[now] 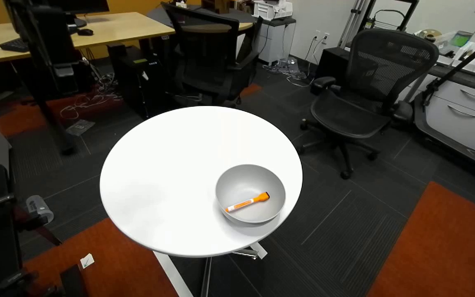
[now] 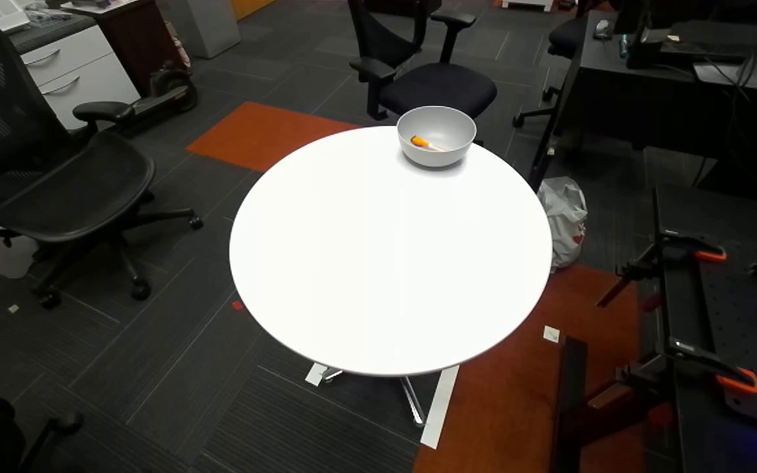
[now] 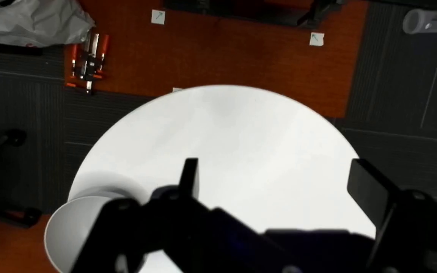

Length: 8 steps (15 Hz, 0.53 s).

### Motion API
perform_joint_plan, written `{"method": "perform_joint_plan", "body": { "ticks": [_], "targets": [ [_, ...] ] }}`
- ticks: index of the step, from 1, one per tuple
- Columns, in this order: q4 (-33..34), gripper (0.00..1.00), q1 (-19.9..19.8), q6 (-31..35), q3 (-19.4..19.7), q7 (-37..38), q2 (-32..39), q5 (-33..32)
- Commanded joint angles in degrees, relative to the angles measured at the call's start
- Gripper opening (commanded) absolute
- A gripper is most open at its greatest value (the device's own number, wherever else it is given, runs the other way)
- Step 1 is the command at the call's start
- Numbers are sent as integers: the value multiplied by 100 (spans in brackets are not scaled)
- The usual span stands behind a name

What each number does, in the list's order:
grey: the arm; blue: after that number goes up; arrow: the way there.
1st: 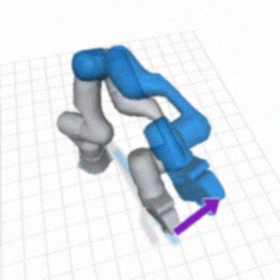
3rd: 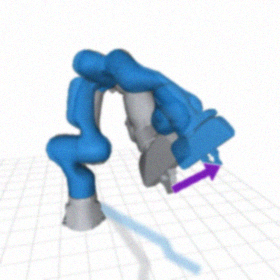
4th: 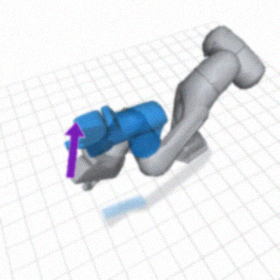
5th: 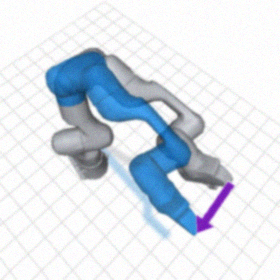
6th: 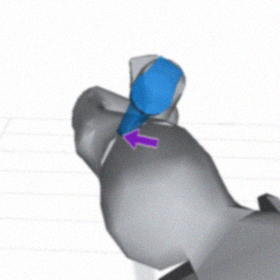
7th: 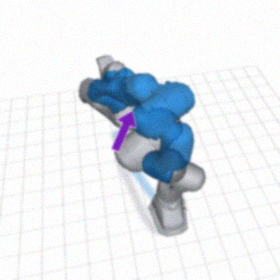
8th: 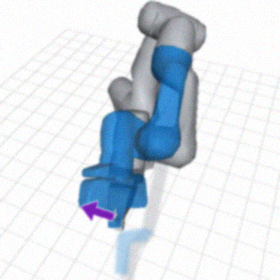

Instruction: Remove the orange marker from the grey bowl

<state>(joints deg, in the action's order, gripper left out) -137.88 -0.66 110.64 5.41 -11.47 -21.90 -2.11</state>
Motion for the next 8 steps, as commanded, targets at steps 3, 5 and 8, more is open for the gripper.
{"method": "perform_joint_plan", "body": {
  "ticks": [3,5,8],
  "targets": [
    [580,100,-374,1052,133,380,839,-132],
    [801,100,-478,1370,188,541,1240,-104],
    [1142,100,-555,1936,241,735,1917,-27]
  ]
}}
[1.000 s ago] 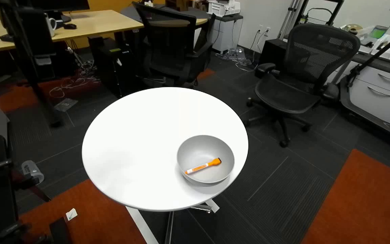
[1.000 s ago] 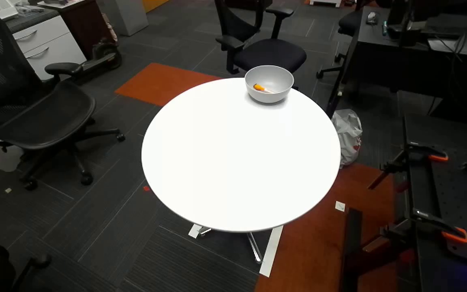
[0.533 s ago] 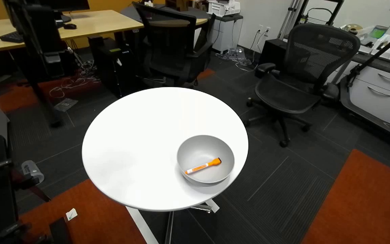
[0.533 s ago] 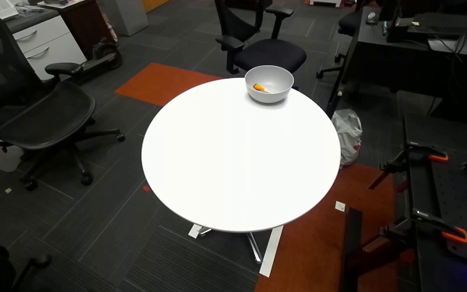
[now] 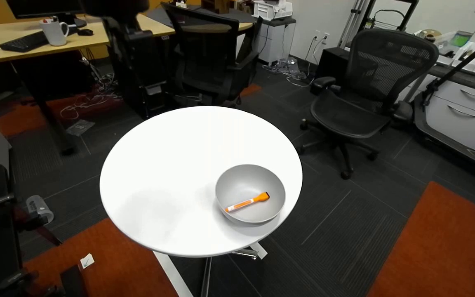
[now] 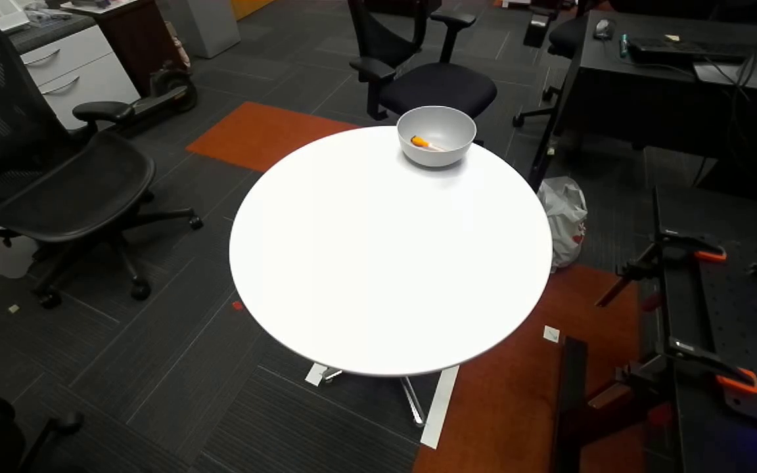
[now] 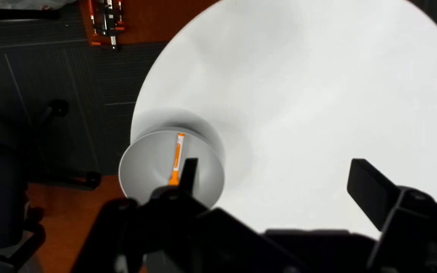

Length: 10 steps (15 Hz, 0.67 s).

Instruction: Remove the orange marker from the grey bowl

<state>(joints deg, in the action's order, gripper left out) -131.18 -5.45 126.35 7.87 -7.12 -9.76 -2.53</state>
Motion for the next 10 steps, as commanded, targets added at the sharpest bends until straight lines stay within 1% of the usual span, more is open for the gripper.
{"method": "perform_joint_plan", "body": {
  "ticks": [1,6,10],
  "targets": [
    [609,100,-98,518,-7,406,954,-5],
    [1263,100,-185,1164,58,808,2134,-10],
    [1757,100,-293,1238,120,909,2857,105]
  ]
}}
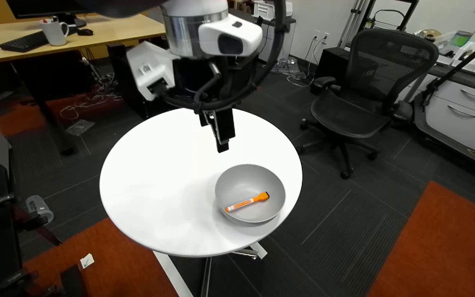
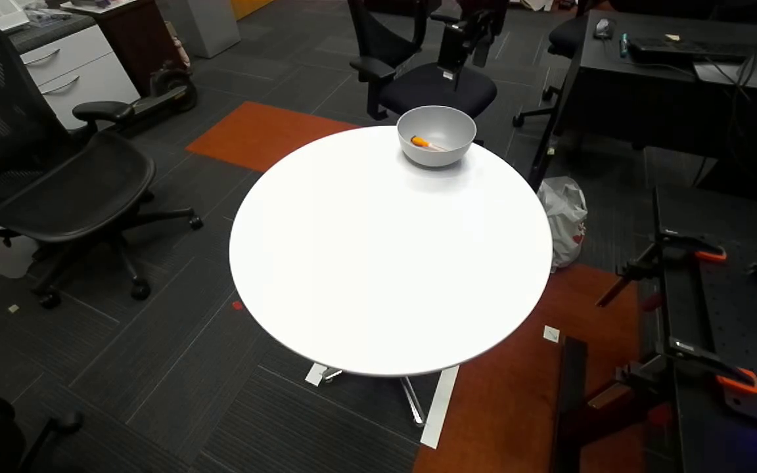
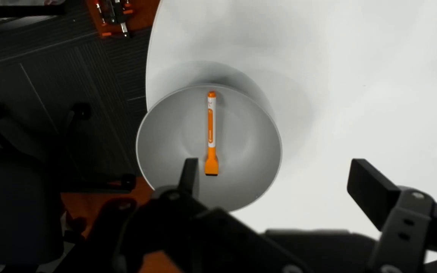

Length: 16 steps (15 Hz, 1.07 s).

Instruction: Remove the orange marker from the grey bowl

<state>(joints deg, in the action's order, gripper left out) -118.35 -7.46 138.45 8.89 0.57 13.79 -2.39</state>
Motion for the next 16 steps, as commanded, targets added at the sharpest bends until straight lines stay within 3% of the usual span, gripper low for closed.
{"method": "perform_joint_plan", "body": {
  "ticks": [1,5,6,16],
  "targets": [
    [593,100,-143,9,7,86,652,161],
    [1004,100,-290,-156,-38,-31,1068,287],
    [721,100,-229,-8,1,4,903,142],
    [1166,100,-231,-107,58,134,1330,83]
  ]
}}
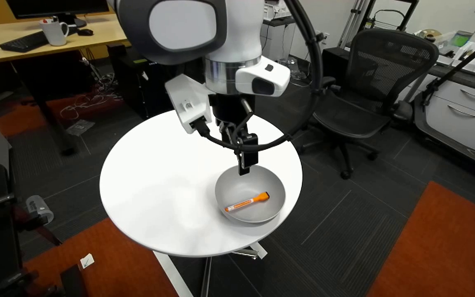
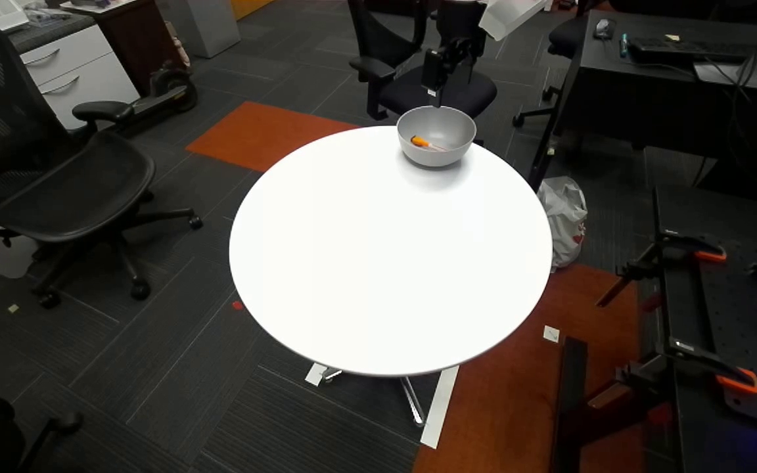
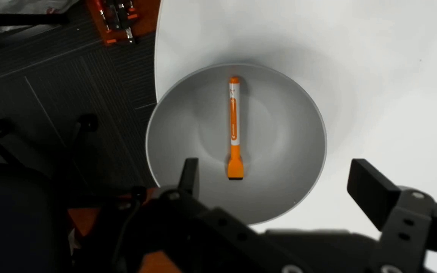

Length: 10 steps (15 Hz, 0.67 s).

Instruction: Remove the orange marker from the grey bowl

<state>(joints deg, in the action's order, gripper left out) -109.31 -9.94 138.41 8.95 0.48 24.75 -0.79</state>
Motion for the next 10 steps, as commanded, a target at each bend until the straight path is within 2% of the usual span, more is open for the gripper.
{"method": "perform_joint_plan", "body": {
  "ticks": [1,10],
  "targets": [
    [349,100,6,-120,53,137,334,-75],
    [1251,100,-263,-363,-47,12,1287,175]
  ]
}}
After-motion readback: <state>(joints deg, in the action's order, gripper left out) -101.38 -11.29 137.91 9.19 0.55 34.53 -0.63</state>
